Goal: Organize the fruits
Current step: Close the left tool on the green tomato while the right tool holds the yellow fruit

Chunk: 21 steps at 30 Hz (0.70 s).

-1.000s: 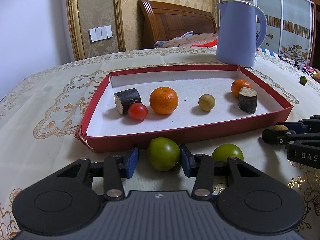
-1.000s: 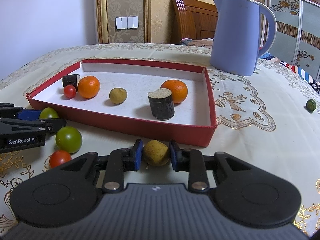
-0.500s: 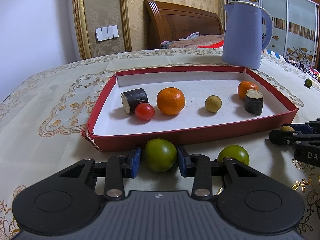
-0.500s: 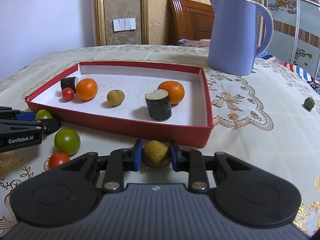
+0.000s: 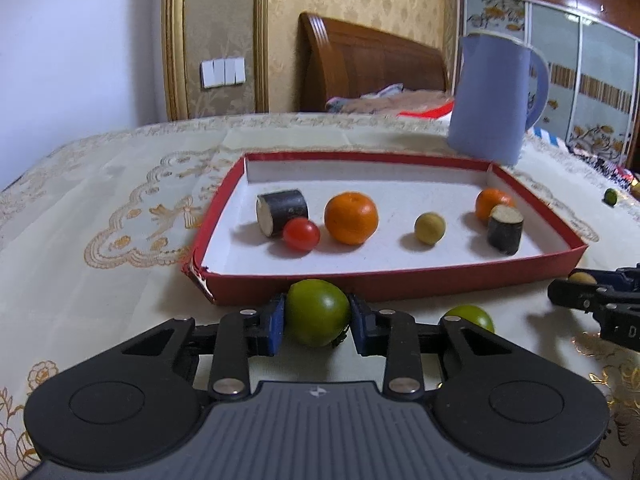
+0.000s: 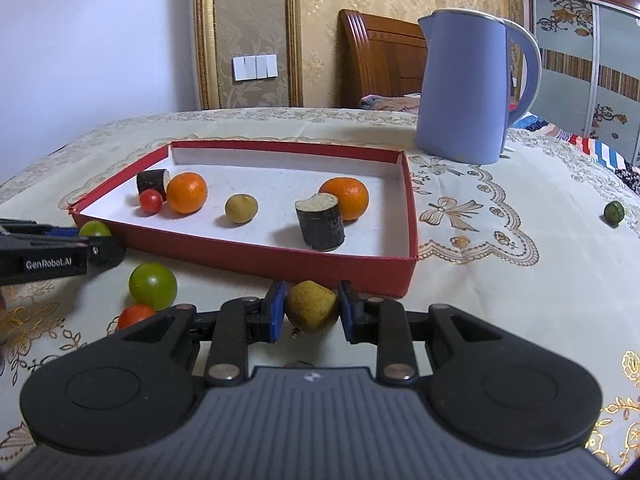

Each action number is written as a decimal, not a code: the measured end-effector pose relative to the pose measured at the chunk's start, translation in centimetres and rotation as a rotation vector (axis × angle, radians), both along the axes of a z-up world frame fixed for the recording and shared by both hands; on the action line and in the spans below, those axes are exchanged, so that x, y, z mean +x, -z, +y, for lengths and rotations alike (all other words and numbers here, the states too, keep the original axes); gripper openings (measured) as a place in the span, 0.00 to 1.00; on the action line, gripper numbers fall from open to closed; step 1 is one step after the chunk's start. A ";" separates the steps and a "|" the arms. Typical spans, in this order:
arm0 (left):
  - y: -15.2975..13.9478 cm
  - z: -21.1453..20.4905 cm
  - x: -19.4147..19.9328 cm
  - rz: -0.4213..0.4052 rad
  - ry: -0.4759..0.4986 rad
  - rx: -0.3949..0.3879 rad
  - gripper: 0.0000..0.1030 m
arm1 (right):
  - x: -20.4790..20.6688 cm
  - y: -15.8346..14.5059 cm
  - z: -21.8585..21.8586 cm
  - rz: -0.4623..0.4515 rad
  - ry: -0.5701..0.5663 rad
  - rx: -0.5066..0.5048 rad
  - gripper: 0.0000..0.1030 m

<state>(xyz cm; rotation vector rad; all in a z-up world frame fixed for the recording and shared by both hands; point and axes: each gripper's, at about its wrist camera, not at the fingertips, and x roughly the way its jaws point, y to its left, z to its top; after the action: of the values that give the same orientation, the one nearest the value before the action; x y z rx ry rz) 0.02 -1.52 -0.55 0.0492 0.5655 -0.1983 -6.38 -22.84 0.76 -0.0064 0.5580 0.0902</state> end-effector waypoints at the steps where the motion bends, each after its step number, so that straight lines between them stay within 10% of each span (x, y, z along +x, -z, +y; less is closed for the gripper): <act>1: 0.0 0.0 -0.1 -0.007 -0.001 0.002 0.31 | -0.1 0.0 0.0 0.000 -0.004 0.001 0.26; 21: -2.2 -0.9 0.9 -0.008 0.013 -0.020 0.31 | 0.2 -1.7 0.8 -0.048 -0.033 0.017 0.26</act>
<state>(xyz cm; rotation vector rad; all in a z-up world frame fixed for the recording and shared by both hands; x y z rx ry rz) 0.92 -2.40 1.66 0.0344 0.5555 -0.2159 -6.19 -22.04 2.48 -0.0013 0.5097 0.1267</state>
